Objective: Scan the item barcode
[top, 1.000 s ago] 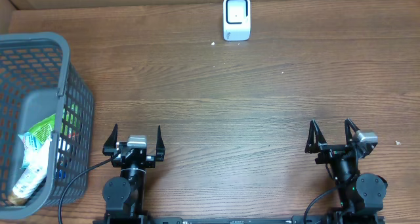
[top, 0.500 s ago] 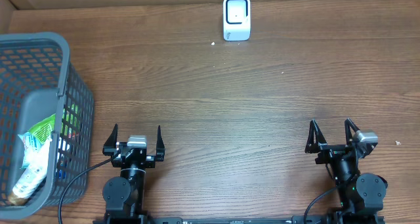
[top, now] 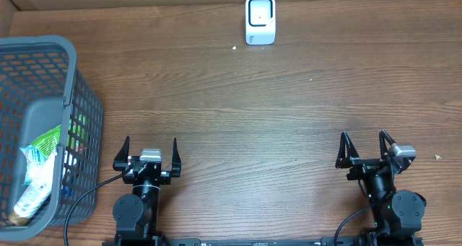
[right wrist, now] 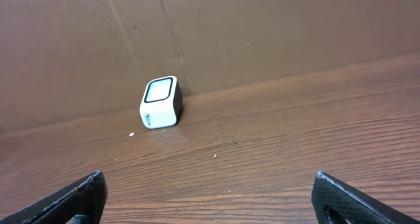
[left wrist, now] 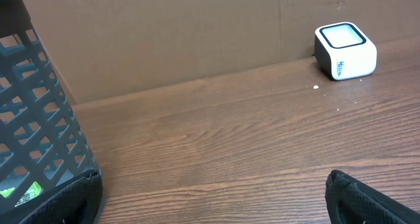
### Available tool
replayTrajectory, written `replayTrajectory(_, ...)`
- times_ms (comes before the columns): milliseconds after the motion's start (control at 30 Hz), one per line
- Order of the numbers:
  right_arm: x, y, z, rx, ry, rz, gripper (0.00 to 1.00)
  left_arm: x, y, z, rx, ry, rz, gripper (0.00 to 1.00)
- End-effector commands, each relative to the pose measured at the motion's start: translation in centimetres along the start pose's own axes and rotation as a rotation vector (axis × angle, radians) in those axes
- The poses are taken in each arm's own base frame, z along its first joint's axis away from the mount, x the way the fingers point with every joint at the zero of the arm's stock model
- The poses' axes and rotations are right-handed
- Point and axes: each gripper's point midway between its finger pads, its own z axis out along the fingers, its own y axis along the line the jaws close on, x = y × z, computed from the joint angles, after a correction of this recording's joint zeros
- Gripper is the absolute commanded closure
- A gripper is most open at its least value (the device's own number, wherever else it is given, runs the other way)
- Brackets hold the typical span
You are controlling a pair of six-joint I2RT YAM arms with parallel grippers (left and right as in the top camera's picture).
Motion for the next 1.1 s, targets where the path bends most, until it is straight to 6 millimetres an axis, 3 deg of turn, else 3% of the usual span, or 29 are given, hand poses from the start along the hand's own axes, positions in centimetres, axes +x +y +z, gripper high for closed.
replayTrajectory(0, -0.1, -0.1, 0.0, 0.007, -0.013, -0.002, 0.00, 0.1, 0.1, 0.0, -0.002, -0.006, 0.018, 0.00)
replayTrajectory(900, -0.1, -0.1, 0.0, 0.007, -0.013, -0.002, 0.00, 0.1, 0.1, 0.0, -0.001, -0.006, 0.018, 0.00)
replayTrajectory(1067, -1.7, -0.8, -0.1, 0.051, -0.080, -0.018, 0.00, 0.1, 0.1, 0.0, -0.001, -0.006, 0.018, 0.00)
